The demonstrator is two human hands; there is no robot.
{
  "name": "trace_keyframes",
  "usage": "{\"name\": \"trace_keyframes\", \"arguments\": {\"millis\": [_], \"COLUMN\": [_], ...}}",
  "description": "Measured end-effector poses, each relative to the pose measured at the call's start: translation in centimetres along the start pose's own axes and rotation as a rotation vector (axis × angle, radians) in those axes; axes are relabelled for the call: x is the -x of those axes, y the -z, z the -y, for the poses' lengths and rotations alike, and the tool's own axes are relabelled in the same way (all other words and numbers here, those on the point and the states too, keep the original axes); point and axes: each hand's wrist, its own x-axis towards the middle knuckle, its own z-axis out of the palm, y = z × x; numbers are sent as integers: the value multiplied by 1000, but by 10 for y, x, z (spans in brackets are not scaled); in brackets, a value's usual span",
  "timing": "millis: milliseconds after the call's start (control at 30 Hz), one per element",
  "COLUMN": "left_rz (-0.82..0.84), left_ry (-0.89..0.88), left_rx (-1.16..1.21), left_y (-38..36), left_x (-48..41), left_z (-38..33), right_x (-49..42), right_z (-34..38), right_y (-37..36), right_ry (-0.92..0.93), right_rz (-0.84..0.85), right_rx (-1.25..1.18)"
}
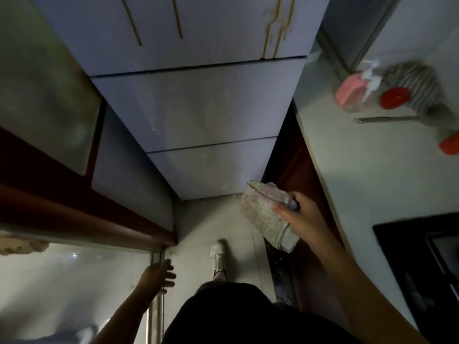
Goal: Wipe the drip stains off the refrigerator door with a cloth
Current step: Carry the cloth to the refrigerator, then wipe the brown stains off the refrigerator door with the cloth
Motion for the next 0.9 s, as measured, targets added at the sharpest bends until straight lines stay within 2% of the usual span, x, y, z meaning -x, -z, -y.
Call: {"name": "trace_keyframes", "arguments": {"millis": [167,367,467,567,767,900], "left_rz": [138,100,90,41,-306,-534], "left_ry": [-191,-460,-672,-949,-1442,-1618], "left_rx": [-180,-244,-205,-244,-324,-283], "left_y": [-7,1,8,16,41,64], "left_x": [-58,-42,-9,34,146,199], "left_z": [-130,-244,-296,-346,-444,-492], "right_x": [-55,-94,-105,-108,-100,-90], "right_z": [30,78,129,196,345,418], "right_y": [-9,-16,-13,-3,29,48], "right_ry": [-18,29,113,302,739,936], "right_rz": [-105,-147,-92,-41,-59,-114], "right_rx": [-21,-99,-172,-209,-216,-197]}}
